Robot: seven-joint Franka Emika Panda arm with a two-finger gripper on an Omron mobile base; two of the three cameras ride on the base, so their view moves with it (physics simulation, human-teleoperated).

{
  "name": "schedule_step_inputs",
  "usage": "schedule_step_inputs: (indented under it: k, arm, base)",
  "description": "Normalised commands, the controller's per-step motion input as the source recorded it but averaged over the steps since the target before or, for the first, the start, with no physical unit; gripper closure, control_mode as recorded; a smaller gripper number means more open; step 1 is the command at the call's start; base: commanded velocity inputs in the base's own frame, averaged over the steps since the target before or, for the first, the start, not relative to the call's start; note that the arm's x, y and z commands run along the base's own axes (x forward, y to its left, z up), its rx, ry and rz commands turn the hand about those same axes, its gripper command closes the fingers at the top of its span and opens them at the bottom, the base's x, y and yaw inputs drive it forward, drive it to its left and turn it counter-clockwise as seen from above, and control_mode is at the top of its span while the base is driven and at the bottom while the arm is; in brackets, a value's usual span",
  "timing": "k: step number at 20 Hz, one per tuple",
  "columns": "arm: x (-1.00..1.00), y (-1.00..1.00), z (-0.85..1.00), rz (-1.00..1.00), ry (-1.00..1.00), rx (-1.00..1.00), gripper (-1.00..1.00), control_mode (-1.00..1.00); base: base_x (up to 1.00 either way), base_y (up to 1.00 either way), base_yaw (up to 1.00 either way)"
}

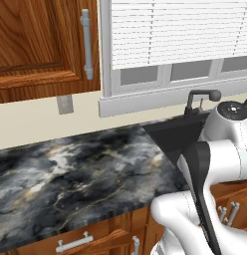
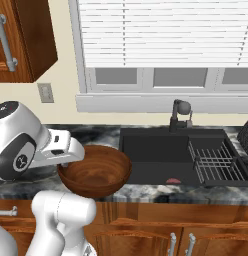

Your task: Pick the cup and bowl from the counter and place them on the counter next to the sink.

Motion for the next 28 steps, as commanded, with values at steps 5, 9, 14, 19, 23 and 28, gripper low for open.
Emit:
schedule_step_inputs:
  k: [5, 9, 14, 19, 23, 28]
  arm:
    - [0.00, 0.00, 0.00, 0.00, 0.00, 0.00, 1.00, 1.00]
    - [0.00, 0.00, 0.00, 0.00, 0.00, 0.00, 1.00, 1.00]
    - [0.00, 0.00, 0.00, 0.00, 0.00, 0.00, 1.00, 1.00]
    - [0.00, 0.00, 0.00, 0.00, 0.00, 0.00, 1.00, 1.00]
    - [0.00, 0.00, 0.00, 0.00, 0.00, 0.00, 1.00, 1.00]
    - [0.00, 0.00, 0.00, 0.00, 0.00, 0.00, 1.00, -1.00]
  base:
    - [1.00, 0.94, -0.21]
    - [0.98, 0.87, -0.14]
    - [0.38, 0.24, 0.00]
    - [0.00, 0.00, 0.00]
    - [0.00, 0.00, 0.00]
    - [0.00, 0.00, 0.00]
